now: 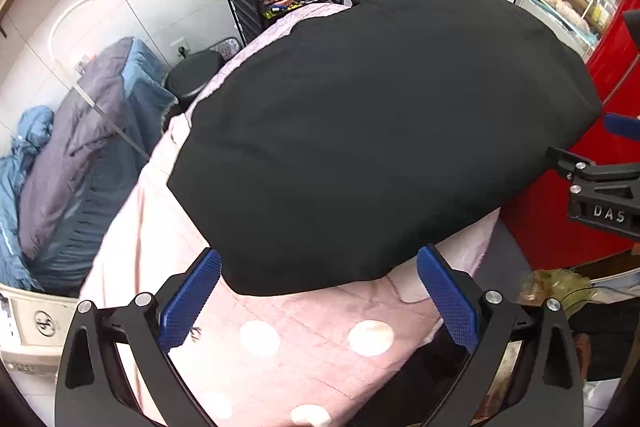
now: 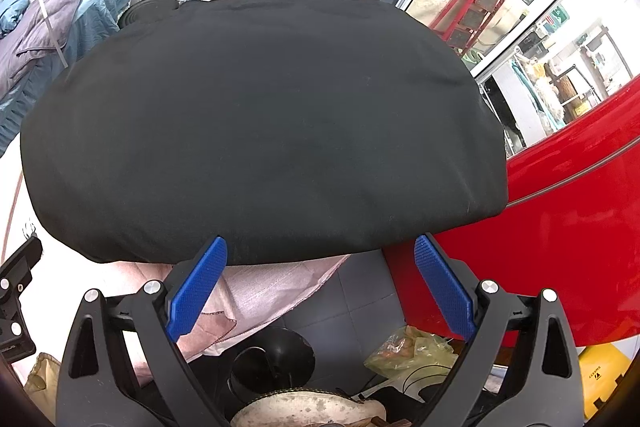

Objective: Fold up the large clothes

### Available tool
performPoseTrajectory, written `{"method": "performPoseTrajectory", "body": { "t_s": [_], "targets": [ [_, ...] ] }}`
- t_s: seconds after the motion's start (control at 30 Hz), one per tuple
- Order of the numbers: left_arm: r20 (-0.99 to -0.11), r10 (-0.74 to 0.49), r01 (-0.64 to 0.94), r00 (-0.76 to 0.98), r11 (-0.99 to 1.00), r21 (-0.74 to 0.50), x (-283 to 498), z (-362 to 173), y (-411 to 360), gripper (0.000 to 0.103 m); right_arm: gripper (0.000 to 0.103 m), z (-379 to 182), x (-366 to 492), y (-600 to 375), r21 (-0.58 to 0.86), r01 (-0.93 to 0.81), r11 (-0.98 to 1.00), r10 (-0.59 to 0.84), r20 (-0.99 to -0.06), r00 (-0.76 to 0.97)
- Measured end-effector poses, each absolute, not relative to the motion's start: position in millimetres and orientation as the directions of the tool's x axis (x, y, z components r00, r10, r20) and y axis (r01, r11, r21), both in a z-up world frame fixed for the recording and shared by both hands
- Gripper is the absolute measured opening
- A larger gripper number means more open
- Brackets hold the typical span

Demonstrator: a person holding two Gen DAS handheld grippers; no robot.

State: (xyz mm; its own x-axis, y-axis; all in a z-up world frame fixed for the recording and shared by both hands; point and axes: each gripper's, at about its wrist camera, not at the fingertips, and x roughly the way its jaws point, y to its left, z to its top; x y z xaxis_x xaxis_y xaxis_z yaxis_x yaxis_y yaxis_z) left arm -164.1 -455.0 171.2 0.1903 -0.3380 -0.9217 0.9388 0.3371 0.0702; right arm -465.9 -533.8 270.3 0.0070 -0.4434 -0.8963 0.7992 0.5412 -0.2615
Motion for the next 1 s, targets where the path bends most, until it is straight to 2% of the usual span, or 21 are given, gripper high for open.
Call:
{"method": "performPoseTrajectory", "body": {
  "t_s": [0.2,0.3,0.43,1.0],
  "targets": [
    [-0.865,-0.469,0.952,0.179,0.304,0.032,-171.4,182.5,-443.6,0.097,0.094,269.9,-465.5,-533.9,-0.260,0.800,0.541,-0.445,-0.895,0.010],
    [-0.871,-0.460,0.954,0.174,0.297,0.034,-175.0,180.3,-443.8,0.097,0.094,270.1,-467.0,-533.7,-0.255,0.804,0.537,-0.447,-0.895,0.014],
    [-0.886,-0.405,0.945,0.227,0.313,0.099,-177.1,175.5,-447.8,0.097,0.094,271.1,-469.8,-534.5,-0.254,0.809,0.530,-0.449,-0.893,0.013],
    [-0.905,-0.368,0.945,0.214,0.314,0.095,-178.5,176.1,-449.3,0.097,0.094,270.3,-471.9,-532.8,-0.252,0.811,0.528,-0.447,-0.894,0.013]
  ]
}}
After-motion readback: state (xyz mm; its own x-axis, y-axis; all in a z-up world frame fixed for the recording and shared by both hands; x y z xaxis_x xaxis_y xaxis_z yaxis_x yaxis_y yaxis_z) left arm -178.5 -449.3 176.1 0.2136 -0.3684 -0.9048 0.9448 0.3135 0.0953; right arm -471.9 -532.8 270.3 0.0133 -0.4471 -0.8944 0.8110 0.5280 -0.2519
